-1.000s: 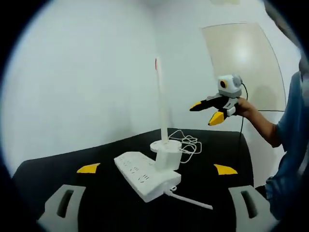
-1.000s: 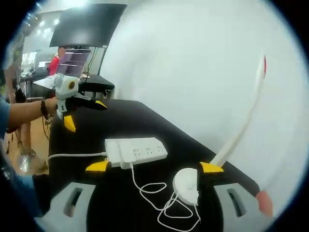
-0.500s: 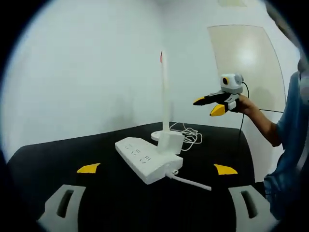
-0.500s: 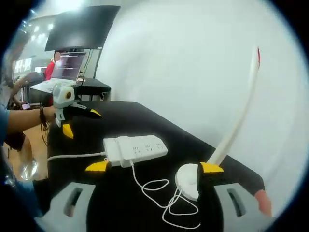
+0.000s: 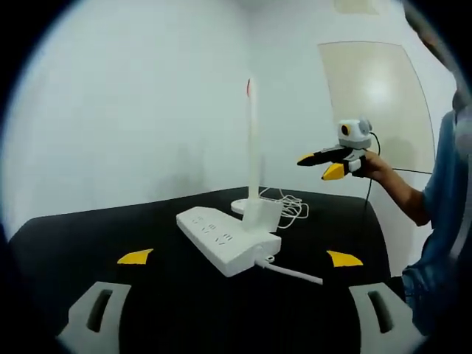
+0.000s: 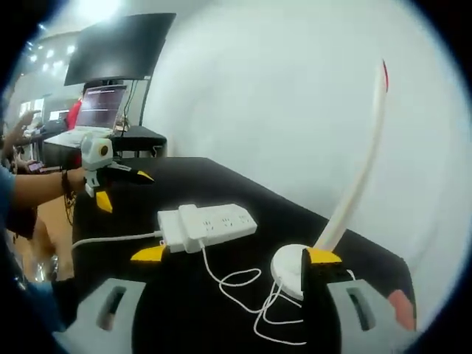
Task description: Insert the desk lamp plug into the socket, turn on the power strip switch, turn on the lamp switch, then turn off the lamp switch, turn off the power strip switch, and remove the plug from the socket.
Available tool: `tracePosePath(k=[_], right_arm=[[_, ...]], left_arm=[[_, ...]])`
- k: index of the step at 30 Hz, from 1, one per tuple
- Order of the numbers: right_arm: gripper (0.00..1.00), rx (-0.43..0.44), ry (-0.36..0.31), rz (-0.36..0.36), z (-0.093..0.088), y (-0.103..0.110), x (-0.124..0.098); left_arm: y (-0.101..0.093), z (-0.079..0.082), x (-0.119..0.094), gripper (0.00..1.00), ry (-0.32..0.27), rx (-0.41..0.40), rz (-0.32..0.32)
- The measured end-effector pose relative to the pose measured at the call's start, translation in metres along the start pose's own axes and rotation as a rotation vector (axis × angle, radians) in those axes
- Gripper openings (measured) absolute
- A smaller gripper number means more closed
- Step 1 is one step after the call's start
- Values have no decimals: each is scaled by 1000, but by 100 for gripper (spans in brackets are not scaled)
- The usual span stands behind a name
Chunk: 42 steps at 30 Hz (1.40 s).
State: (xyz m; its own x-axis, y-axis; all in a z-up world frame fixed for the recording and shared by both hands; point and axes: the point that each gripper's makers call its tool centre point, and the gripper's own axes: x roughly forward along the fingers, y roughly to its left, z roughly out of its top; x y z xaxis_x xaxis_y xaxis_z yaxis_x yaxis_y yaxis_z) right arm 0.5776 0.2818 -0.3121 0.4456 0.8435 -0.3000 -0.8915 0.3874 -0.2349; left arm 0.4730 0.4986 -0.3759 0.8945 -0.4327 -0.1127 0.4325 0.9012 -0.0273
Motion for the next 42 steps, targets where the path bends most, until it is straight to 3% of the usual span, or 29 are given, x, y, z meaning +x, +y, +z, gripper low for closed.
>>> tracePosePath(k=[6, 12, 24, 36, 42], right_arm=[[72, 23, -6, -2, -6, 0, 1], [73, 43, -53, 0, -5, 4, 1], [73, 103, -83, 30, -16, 27, 3], [73, 147, -97, 18, -24, 38, 9], [73, 154, -102, 22, -24, 42, 11]], left_arm=[[4, -7, -1, 89, -3, -7, -4], [9, -11, -3, 89, -11, -13, -5], [-4, -21, -6, 89, 6, -15, -14], [1, -17, -10, 88, -33, 4, -5], [-1, -21, -8, 89, -14, 32, -1]])
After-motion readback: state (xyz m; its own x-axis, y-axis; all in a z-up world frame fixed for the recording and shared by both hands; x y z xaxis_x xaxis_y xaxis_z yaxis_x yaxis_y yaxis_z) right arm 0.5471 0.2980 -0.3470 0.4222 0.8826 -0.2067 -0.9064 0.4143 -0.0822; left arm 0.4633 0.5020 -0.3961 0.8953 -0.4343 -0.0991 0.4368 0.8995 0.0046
